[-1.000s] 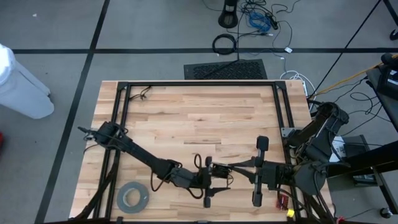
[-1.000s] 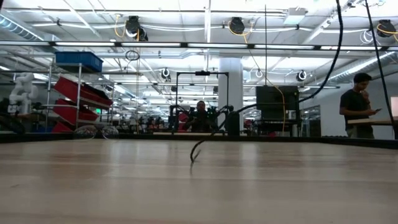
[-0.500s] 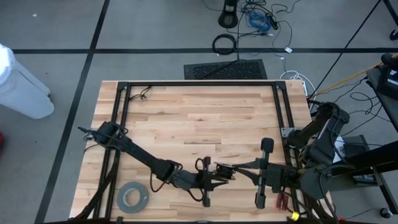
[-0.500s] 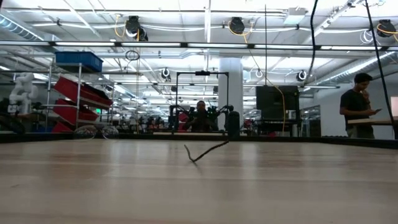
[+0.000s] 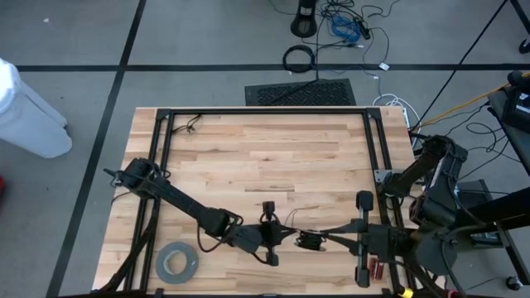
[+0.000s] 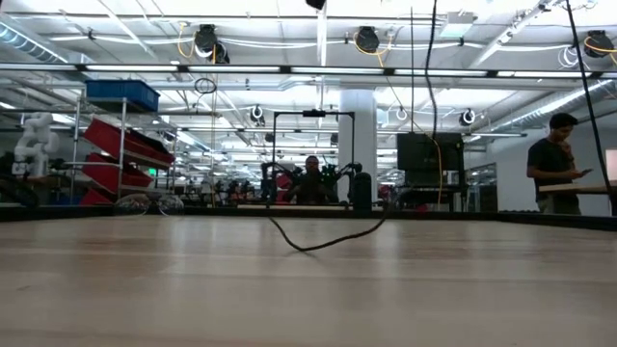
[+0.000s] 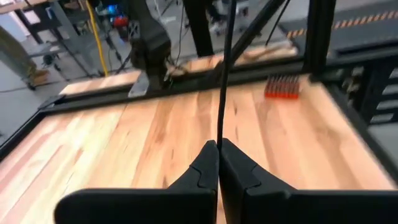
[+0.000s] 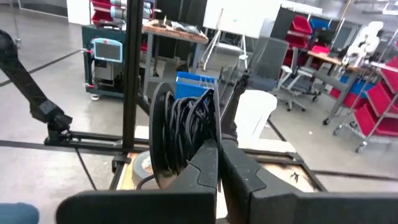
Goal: Coil cords
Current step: Coil the black wire onto the spool
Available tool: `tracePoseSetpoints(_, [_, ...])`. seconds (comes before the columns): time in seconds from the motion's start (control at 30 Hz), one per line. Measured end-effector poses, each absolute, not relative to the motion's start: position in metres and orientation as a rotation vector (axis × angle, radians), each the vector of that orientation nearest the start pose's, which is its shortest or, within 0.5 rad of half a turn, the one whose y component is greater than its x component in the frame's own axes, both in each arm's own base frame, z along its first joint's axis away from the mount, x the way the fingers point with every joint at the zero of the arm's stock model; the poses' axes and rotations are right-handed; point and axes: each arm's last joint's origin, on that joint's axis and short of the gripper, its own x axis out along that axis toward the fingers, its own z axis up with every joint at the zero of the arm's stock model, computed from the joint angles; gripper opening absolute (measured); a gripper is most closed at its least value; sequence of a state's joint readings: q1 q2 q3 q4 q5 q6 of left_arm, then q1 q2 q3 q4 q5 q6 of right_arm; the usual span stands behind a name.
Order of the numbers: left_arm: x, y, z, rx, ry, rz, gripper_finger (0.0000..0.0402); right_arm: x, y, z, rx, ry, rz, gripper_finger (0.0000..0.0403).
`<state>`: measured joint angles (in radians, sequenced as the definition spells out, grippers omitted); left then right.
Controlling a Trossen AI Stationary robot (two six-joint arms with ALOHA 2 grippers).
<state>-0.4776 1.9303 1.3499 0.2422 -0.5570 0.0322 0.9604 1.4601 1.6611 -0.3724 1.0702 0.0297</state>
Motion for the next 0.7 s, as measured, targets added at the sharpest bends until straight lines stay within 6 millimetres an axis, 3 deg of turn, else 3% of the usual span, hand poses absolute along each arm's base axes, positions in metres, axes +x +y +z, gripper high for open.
tracePoseSetpoints(0.5, [0.351,-0.170,0.251,0.248,0.636,0.127,0.0002,0.188,0.226,0.424,-0.088,0.280,-0.172,0.0000])
tracePoseSetpoints(0.7, [0.338,-0.169,0.256,0.236,0.690,0.136,0.0006,0.190,0.224,0.413,-0.078,0.338,-0.205,0.0000])
